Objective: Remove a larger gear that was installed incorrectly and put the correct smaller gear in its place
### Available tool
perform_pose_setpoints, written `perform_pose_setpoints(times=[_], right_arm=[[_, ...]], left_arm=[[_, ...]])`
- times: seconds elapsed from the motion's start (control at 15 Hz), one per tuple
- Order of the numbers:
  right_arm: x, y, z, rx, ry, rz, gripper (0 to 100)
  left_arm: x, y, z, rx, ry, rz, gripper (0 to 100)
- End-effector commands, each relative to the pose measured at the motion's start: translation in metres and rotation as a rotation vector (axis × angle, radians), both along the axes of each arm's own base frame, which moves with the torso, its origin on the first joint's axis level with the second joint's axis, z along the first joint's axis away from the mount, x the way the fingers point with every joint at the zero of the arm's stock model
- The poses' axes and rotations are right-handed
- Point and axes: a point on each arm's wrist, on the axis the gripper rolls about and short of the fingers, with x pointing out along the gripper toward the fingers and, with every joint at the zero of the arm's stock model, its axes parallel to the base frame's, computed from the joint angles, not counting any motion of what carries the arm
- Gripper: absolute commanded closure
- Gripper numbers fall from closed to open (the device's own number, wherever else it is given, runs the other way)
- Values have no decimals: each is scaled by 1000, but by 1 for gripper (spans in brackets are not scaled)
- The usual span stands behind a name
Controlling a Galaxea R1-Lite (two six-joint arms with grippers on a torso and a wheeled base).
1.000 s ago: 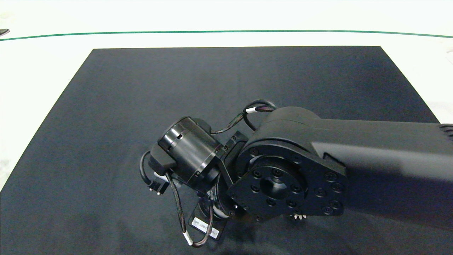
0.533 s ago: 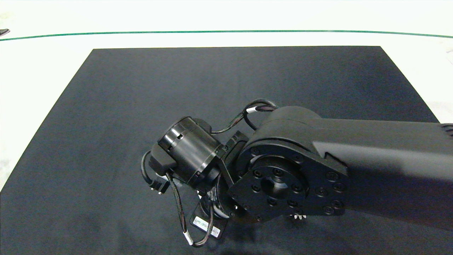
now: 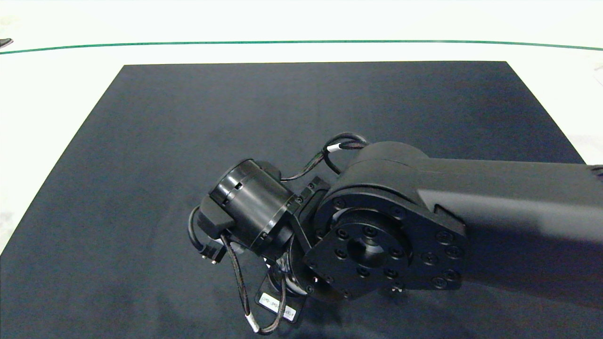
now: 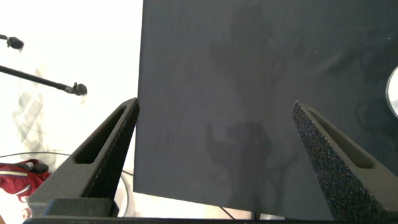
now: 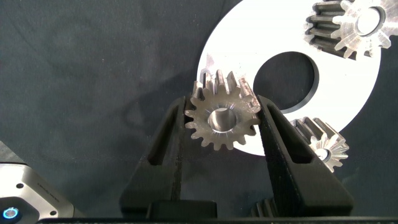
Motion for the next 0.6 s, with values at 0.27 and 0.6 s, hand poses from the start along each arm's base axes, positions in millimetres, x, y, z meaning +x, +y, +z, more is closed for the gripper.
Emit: perform_pose_setpoints(times=[0.27,0.6], right_arm=[[0,0,-1,-7,2,-1,69],[0,0,-1,-9,1,-2,69]], left_arm=[[-1,0,-1,1,4,1,0],[-1,0,-1,1,2,1,0]])
